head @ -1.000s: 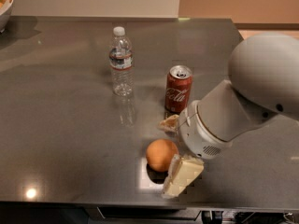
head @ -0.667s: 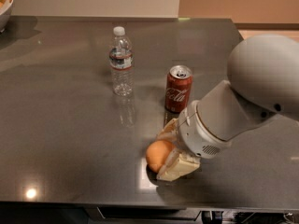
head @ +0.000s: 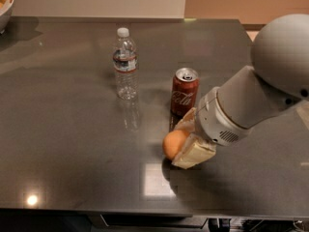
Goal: Move orange near coke can
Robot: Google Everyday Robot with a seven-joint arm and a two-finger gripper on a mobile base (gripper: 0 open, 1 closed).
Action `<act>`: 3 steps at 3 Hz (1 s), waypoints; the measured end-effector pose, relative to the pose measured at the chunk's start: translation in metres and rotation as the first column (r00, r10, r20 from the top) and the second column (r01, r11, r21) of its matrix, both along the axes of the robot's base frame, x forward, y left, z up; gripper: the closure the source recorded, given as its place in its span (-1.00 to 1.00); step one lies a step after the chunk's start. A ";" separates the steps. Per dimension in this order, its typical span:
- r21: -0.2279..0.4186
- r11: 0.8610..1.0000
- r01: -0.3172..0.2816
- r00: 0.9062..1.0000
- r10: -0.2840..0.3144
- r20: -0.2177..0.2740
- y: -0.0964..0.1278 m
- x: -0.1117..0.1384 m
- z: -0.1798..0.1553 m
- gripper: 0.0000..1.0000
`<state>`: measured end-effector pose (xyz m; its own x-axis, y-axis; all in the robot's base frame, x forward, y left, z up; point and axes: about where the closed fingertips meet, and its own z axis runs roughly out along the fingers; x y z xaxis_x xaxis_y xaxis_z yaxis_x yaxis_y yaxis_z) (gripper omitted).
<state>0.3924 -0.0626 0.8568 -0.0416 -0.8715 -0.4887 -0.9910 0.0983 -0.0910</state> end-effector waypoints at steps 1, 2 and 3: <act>-0.020 0.993 0.118 0.993 -0.117 0.017 -0.026 0.028 0.011 1.00; -0.028 0.975 0.220 0.975 -0.219 0.028 -0.048 0.048 0.014 1.00; -0.017 0.956 0.292 0.956 -0.291 0.037 -0.065 0.063 0.010 1.00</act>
Offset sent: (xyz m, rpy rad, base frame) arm 0.0752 -0.0793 0.0141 -0.0381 -0.0306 -0.3565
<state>0.4557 -0.1279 0.8671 -0.2794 -0.8343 -0.4753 -0.9158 0.3803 -0.1291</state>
